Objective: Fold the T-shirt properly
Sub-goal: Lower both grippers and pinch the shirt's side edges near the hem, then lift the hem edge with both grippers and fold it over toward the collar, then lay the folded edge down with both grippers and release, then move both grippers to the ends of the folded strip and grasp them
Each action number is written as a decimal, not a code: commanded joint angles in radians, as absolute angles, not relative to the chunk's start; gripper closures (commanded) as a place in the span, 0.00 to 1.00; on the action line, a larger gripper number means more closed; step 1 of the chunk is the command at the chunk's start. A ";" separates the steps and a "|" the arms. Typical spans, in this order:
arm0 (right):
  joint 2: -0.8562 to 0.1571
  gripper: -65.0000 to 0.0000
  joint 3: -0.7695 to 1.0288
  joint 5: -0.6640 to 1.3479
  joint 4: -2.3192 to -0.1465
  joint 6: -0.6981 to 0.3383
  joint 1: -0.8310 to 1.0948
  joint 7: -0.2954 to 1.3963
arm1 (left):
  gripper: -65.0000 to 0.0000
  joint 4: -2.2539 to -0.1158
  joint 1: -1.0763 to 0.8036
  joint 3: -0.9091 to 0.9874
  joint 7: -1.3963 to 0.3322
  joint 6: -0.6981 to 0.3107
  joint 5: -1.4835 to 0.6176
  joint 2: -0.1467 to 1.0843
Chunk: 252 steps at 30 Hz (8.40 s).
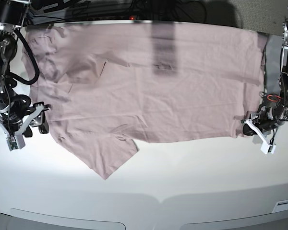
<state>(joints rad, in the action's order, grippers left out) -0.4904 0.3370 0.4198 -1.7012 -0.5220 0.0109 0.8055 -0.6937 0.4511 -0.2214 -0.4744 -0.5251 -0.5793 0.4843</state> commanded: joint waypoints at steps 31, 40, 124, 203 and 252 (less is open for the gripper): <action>-0.487 0.41 -0.064 0.207 -0.643 -0.601 -0.653 0.575 | 1.00 -0.702 0.466 -0.221 -0.470 -0.525 -0.566 0.455; -0.412 0.42 -0.065 0.184 -0.546 -0.604 -0.667 0.638 | 1.00 -0.702 0.466 -0.221 -0.477 -0.525 -0.565 0.447; -0.579 1.00 0.300 0.360 -1.318 -0.698 -0.351 0.748 | 1.00 -1.352 0.297 -0.145 -0.536 -0.272 -0.303 0.541; -0.424 1.00 0.648 0.427 -1.939 -0.675 0.433 0.962 | 1.00 -1.938 -0.369 0.085 -0.733 -0.243 -0.198 0.477; -0.424 0.51 0.558 0.499 -1.803 -0.647 0.276 0.853 | 0.59 -1.872 -0.340 0.084 -0.568 -0.161 -0.259 0.225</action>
<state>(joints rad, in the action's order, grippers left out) -0.4080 0.5518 0.4900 -1.7863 -0.6472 0.2855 0.8764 -1.8572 -0.3462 0.0780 -0.5888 -0.1612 -0.2592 0.2161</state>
